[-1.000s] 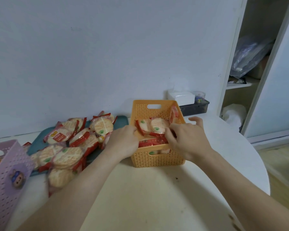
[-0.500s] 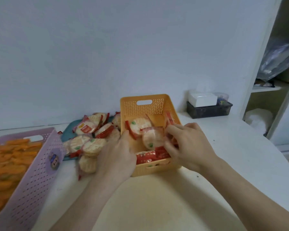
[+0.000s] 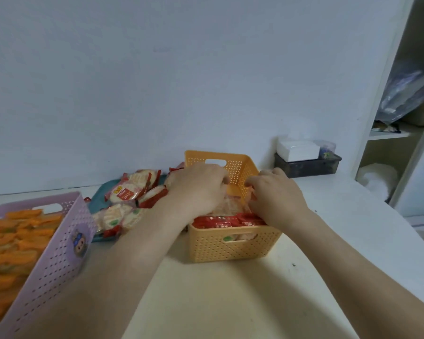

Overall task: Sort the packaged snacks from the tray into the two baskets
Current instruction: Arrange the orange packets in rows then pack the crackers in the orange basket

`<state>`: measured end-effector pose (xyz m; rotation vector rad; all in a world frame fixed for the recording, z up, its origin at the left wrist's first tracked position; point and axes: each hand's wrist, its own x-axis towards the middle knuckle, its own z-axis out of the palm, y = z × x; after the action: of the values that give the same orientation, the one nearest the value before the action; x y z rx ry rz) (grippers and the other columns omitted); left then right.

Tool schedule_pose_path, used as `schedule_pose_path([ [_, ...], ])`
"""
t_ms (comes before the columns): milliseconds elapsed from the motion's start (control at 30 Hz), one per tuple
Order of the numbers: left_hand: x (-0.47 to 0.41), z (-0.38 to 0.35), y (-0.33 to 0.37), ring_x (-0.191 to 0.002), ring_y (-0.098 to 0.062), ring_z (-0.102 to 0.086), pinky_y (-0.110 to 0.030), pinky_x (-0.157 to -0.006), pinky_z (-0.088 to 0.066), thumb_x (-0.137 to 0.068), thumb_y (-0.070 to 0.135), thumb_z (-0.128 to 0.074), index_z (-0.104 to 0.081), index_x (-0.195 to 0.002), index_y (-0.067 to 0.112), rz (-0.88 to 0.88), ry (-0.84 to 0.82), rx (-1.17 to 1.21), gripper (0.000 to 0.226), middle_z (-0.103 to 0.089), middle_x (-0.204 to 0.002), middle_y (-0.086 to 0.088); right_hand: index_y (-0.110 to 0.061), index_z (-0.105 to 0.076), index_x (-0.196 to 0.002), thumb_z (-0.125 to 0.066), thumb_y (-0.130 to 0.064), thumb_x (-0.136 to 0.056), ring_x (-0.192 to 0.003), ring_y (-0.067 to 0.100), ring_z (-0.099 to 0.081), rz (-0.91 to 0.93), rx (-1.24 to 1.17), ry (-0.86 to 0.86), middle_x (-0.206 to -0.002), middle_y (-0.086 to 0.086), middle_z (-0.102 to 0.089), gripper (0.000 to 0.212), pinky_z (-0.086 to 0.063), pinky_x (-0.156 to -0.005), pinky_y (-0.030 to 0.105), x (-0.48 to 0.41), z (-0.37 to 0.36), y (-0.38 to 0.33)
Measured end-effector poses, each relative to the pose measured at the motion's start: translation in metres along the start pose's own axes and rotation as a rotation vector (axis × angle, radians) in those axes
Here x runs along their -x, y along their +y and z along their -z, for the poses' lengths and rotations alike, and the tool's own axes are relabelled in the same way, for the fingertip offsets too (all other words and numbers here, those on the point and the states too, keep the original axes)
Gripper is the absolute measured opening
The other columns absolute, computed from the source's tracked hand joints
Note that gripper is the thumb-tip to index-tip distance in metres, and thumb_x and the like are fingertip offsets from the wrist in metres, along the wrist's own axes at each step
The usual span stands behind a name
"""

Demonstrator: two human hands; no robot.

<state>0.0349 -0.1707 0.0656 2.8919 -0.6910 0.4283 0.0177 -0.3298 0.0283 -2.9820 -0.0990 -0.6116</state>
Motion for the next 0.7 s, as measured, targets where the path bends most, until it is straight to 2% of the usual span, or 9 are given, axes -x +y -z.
schedule_pose_path([
  [100, -0.028, -0.012, 0.011, -0.099, -0.025, -0.061, -0.038, -0.078, -0.052, -0.094, 0.033, -0.049, -0.064, -0.113, 0.016, -0.041, -0.353, -0.207, 0.030, -0.067, -0.111, -0.005, -0.027, -0.059, -0.117, -0.055, -0.022, -0.086, -0.104, 0.025, -0.056, 0.005, -0.113, 0.005, -0.109, -0.003, -0.061, 0.032, -0.046, -0.082, 0.039, 0.000, -0.001, 0.002],
  [200, -0.034, -0.021, 0.014, -0.094, -0.024, -0.058, -0.036, -0.075, -0.047, -0.091, 0.029, -0.054, -0.059, -0.116, 0.017, -0.043, -0.558, -0.216, 0.028, -0.064, -0.108, -0.003, -0.032, -0.051, -0.121, -0.056, -0.018, -0.083, -0.099, 0.022, -0.059, 0.053, -0.201, 0.033, -0.108, -0.007, -0.058, 0.041, -0.043, -0.079, 0.038, 0.001, -0.005, 0.001],
  [267, -0.033, -0.023, 0.012, -0.096, -0.024, -0.058, -0.037, -0.076, -0.048, -0.089, 0.023, -0.057, -0.059, -0.115, 0.017, -0.018, -0.514, -0.188, 0.027, -0.062, -0.104, -0.002, -0.035, -0.044, -0.131, -0.055, -0.011, -0.083, -0.099, 0.022, -0.057, 0.052, -0.295, 0.031, -0.113, -0.005, -0.052, 0.054, -0.040, -0.080, 0.037, 0.003, -0.007, 0.002],
  [333, -0.032, -0.024, 0.008, -0.103, -0.027, -0.057, -0.038, -0.081, -0.052, -0.085, 0.016, -0.059, -0.062, -0.109, 0.016, -0.026, -0.347, -0.190, 0.024, -0.062, -0.105, -0.005, -0.035, -0.037, -0.139, -0.053, -0.007, -0.083, -0.104, 0.023, -0.054, 0.028, -0.387, 0.017, -0.121, 0.000, -0.047, 0.064, -0.032, -0.082, 0.036, 0.004, -0.006, 0.003],
  [400, -0.025, -0.017, 0.001, -0.112, -0.026, -0.049, -0.038, -0.088, -0.049, -0.084, 0.014, -0.060, -0.060, -0.117, 0.019, -0.047, -0.181, -0.145, 0.033, -0.055, -0.112, -0.006, -0.033, -0.036, -0.140, -0.052, -0.010, -0.084, -0.110, 0.023, -0.053, 0.037, -0.433, 0.013, -0.123, -0.001, -0.053, 0.063, -0.030, -0.083, 0.037, 0.005, -0.002, 0.003],
  [467, -0.012, -0.005, -0.006, -0.113, -0.021, -0.046, -0.038, -0.091, -0.045, -0.083, 0.017, -0.063, -0.052, -0.125, 0.029, -0.055, -0.096, -0.010, 0.045, -0.051, -0.116, 0.001, -0.032, -0.040, -0.137, -0.054, -0.014, -0.084, -0.112, 0.021, -0.054, 0.062, -0.448, 0.001, -0.117, -0.006, -0.062, 0.057, -0.030, -0.082, 0.038, 0.007, 0.000, 0.002],
  [533, 0.005, 0.006, -0.011, -0.108, -0.015, -0.051, -0.040, -0.090, -0.046, -0.083, 0.017, -0.065, -0.051, -0.121, 0.038, -0.078, -0.113, 0.125, 0.046, -0.055, -0.114, 0.008, -0.033, -0.043, -0.133, -0.056, -0.017, -0.084, -0.111, 0.017, -0.056, 0.091, -0.462, -0.007, -0.112, -0.011, -0.065, 0.052, -0.028, -0.083, 0.037, 0.008, 0.000, 0.000],
  [600, 0.020, 0.011, -0.014, -0.099, -0.010, -0.056, -0.036, -0.084, -0.049, -0.084, 0.019, -0.066, -0.050, -0.116, 0.047, -0.100, -0.215, 0.206, 0.046, -0.059, -0.106, 0.015, -0.035, -0.044, -0.130, -0.057, -0.017, -0.084, -0.109, 0.015, -0.058, 0.129, -0.479, -0.017, -0.109, -0.012, -0.067, 0.051, -0.030, -0.091, 0.040, 0.010, 0.002, -0.003],
  [700, 0.033, 0.009, -0.018, -0.090, -0.005, -0.056, -0.032, -0.081, -0.049, -0.089, 0.035, -0.060, -0.050, -0.120, 0.047, -0.134, -0.298, 0.192, 0.034, -0.061, -0.103, 0.016, -0.035, -0.045, -0.128, -0.055, -0.013, -0.080, -0.099, 0.014, -0.061, 0.218, -0.493, -0.039, -0.101, -0.012, -0.067, 0.054, -0.035, -0.099, 0.048, 0.011, 0.005, -0.007],
])
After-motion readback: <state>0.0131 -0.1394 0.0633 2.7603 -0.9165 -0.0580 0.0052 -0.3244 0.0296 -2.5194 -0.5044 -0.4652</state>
